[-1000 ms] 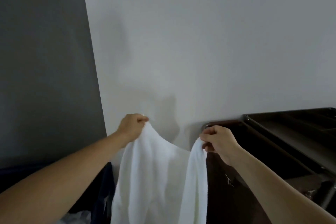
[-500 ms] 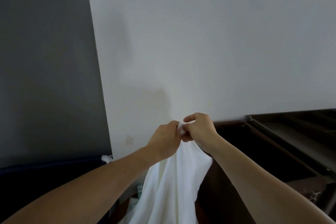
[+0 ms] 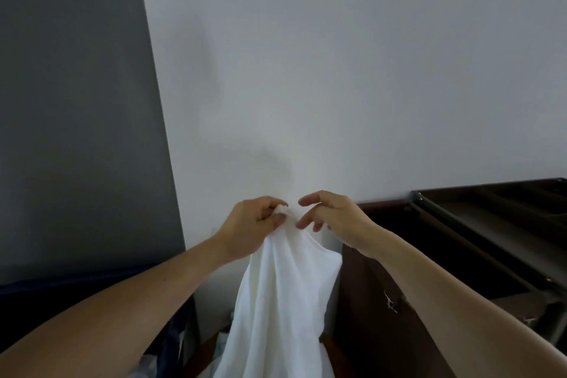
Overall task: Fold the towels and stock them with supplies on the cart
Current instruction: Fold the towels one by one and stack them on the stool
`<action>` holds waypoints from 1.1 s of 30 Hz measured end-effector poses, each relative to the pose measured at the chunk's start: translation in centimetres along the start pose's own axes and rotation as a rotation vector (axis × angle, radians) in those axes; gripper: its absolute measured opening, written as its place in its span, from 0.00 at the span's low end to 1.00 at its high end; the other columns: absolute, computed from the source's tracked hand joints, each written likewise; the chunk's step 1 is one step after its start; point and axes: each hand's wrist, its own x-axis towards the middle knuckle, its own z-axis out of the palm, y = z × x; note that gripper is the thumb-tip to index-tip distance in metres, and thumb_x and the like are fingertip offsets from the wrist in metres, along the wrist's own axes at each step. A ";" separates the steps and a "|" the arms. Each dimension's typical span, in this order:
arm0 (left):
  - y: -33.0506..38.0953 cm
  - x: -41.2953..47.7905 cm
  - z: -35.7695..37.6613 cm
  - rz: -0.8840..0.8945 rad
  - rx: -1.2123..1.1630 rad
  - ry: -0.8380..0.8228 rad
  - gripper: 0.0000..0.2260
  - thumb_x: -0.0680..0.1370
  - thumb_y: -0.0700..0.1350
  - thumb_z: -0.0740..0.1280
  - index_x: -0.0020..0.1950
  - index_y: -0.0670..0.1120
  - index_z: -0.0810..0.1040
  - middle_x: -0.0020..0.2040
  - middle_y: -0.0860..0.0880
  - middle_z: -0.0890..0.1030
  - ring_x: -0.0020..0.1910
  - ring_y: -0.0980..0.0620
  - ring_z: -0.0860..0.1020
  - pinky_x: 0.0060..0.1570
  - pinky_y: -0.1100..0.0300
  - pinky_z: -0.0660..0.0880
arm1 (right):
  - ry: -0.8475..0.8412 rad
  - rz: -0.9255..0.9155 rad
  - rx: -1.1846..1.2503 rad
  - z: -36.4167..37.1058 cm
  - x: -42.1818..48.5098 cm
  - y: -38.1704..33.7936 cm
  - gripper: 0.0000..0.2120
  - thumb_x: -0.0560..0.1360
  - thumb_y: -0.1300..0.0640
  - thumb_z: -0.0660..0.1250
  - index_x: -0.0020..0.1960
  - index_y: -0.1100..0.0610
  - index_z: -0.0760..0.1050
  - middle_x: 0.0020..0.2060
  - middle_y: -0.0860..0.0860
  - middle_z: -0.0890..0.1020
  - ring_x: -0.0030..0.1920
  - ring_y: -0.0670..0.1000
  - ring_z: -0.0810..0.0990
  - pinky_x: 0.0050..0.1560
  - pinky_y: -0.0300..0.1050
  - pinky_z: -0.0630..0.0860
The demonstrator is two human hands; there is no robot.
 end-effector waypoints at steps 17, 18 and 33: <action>3.8 5.1 -10.2 0.104 -0.568 0.279 0.08 0.74 0.47 0.69 0.51 0.55 0.85 0.53 0.54 0.83 0.53 0.57 0.80 0.55 0.61 0.75 | 0.062 -0.087 -0.356 -5.2 -1.2 7.5 0.29 0.71 0.54 0.78 0.66 0.38 0.69 0.72 0.42 0.64 0.74 0.49 0.58 0.75 0.58 0.60; 4.0 5.0 -10.6 0.107 -0.566 0.273 0.08 0.75 0.47 0.68 0.51 0.55 0.85 0.53 0.54 0.83 0.54 0.57 0.80 0.54 0.62 0.75 | 0.037 -0.091 -0.358 -5.4 -1.0 7.3 0.27 0.70 0.53 0.78 0.64 0.39 0.73 0.72 0.41 0.63 0.73 0.48 0.58 0.75 0.56 0.61; -2.3 5.4 -19.1 -0.056 -0.079 0.444 0.05 0.83 0.47 0.63 0.57 0.51 0.77 0.50 0.51 0.81 0.46 0.55 0.78 0.51 0.55 0.77 | 0.285 -0.260 -0.526 -11.1 0.2 -4.8 0.14 0.74 0.47 0.74 0.35 0.50 0.74 0.28 0.45 0.73 0.31 0.48 0.71 0.36 0.44 0.67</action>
